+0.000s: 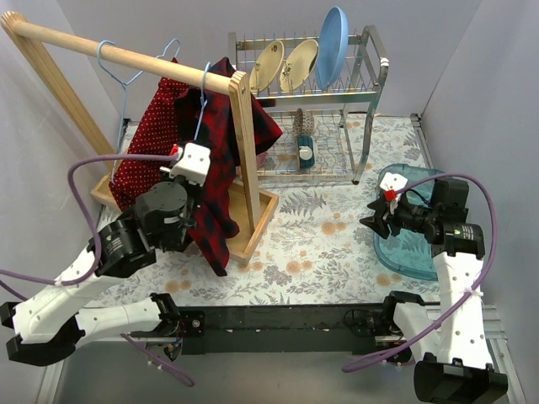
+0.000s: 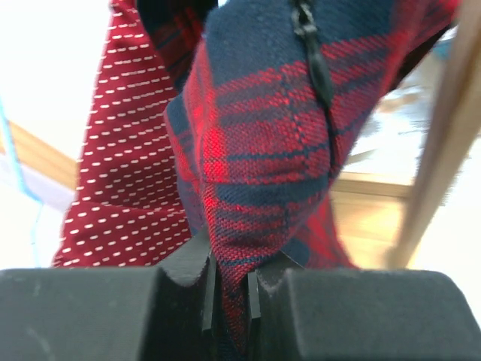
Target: Place the skirt on the hanger
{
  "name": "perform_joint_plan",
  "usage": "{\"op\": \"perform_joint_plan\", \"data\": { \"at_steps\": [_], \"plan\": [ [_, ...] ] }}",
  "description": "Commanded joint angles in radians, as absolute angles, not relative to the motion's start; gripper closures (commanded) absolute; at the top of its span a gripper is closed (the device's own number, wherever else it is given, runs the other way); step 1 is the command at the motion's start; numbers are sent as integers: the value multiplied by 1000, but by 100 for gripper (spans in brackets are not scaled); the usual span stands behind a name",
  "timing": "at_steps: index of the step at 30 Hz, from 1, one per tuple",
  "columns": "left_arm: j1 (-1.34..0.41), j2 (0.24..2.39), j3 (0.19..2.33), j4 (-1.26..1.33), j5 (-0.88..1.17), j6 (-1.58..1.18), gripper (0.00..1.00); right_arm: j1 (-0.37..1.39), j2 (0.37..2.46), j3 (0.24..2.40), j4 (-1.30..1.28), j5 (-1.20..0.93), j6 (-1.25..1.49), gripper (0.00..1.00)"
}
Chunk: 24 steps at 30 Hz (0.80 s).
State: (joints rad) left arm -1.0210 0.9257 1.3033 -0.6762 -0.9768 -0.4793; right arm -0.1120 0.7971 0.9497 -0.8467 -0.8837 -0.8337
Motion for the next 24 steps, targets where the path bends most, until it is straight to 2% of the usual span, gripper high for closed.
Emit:
{"op": "perform_joint_plan", "data": {
  "at_steps": [1, 5, 8, 11, 18, 20, 23, 24],
  "plan": [
    [-1019, 858, 1290, -673, -822, -581, 100, -120, 808, 971, -844, -914, -827, 46],
    [-1019, 834, 1282, -690, -796, -603, 90, -120, 805, 974, -844, -919, -825, 46],
    [-1017, 838, 1282, -712, -787, -626, 88, -120, 796, 973, -848, -914, -825, 46],
    [-1019, 830, 1282, -722, -782, -649, 67, -120, 787, 965, -850, -913, -827, 46],
    [-1017, 798, 1298, -747, -756, -706, 57, -120, 784, 959, -853, -913, -833, 46],
    [-1017, 793, 1302, -759, -750, -728, 49, -120, 782, 960, -853, -914, -833, 46],
    [-1019, 776, 1325, -788, -712, -762, 32, -120, 776, 957, -854, -914, -834, 46],
    [-1017, 769, 1331, -804, -704, -784, 31, -120, 776, 957, -856, -911, -834, 46]
  ]
}}
